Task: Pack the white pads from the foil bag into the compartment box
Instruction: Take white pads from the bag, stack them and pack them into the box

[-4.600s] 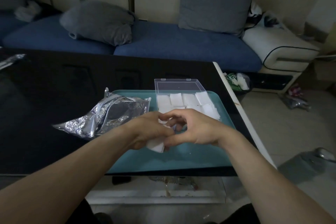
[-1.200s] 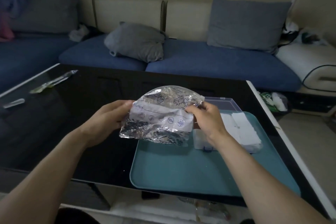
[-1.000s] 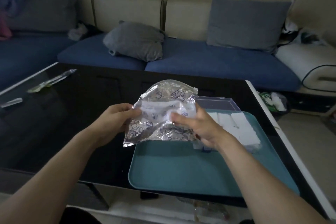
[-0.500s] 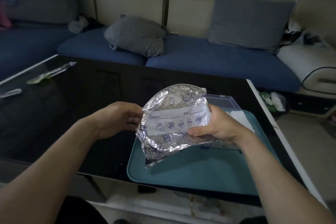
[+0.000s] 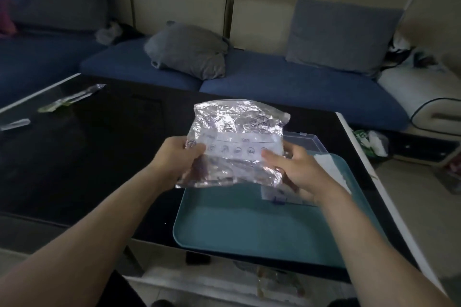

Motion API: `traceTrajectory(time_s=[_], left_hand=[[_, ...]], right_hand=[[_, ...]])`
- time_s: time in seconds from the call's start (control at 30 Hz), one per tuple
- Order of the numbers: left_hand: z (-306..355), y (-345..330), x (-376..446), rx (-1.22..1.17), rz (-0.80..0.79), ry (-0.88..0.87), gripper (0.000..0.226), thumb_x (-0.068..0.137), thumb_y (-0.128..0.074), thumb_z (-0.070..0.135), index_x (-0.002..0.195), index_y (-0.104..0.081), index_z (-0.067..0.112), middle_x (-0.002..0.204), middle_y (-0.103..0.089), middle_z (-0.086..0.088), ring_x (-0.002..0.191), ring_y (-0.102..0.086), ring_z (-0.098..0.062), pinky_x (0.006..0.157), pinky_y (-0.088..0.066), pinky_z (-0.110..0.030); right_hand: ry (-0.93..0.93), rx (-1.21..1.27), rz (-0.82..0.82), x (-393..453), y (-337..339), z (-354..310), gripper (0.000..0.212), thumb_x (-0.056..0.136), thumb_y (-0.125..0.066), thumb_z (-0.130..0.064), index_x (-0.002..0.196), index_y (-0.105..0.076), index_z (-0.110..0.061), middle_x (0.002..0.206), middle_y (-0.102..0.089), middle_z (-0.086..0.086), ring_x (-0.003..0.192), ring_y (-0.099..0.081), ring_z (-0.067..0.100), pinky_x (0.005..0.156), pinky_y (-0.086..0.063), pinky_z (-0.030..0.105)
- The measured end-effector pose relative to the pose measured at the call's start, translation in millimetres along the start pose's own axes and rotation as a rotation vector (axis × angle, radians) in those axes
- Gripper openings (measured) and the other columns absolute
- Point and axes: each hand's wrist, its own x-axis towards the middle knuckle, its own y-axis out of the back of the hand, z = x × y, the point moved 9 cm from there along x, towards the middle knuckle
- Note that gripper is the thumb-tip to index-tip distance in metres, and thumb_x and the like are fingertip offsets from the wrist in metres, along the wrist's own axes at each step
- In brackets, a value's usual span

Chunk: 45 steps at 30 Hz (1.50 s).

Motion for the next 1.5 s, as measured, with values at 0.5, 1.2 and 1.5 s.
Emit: traceTrajectory(time_s=[0.5,1.2,1.5], left_hand=[[-38.0,16.6,64.5,-0.314,0.337,0.166,0.020,0.090,-0.039,0.000,0.098,-0.057,0.000,0.077,-0.061,-0.015,0.059,-0.059,-0.024,0.053,-0.048,-0.032],[-14.5,-56.7,157.0,0.313,0.260,0.172,0.074,0.090,-0.067,0.015,0.151,-0.024,0.013,0.148,-0.030,-0.024,0.122,-0.048,-0.035,0.082,-0.036,-0.031],[-2.8,-102.8,169.8,0.448,0.084,0.017,0.058,0.076,-0.076,0.001,0.131,-0.061,0.013,0.132,-0.059,-0.012,0.119,-0.059,-0.027,0.102,-0.049,-0.036]], right_hand=[[0.247,-0.583,0.699,-4.7,109.6,-8.5,0.012,0.092,-0.064,-0.007,0.098,-0.071,-0.015,0.099,-0.069,0.002,0.092,-0.064,0.018,0.072,-0.045,0.011],[-0.365,-0.463,0.595,49.8,192.7,65.3,0.010,0.090,-0.062,-0.012,0.096,-0.061,-0.003,0.086,-0.061,0.009,0.074,-0.058,0.022,0.057,-0.041,0.027],[-0.251,-0.004,0.615,46.5,206.8,81.8,0.020,0.083,-0.075,0.001,0.090,-0.073,-0.018,0.100,-0.072,0.006,0.096,-0.066,0.023,0.093,-0.053,0.036]])
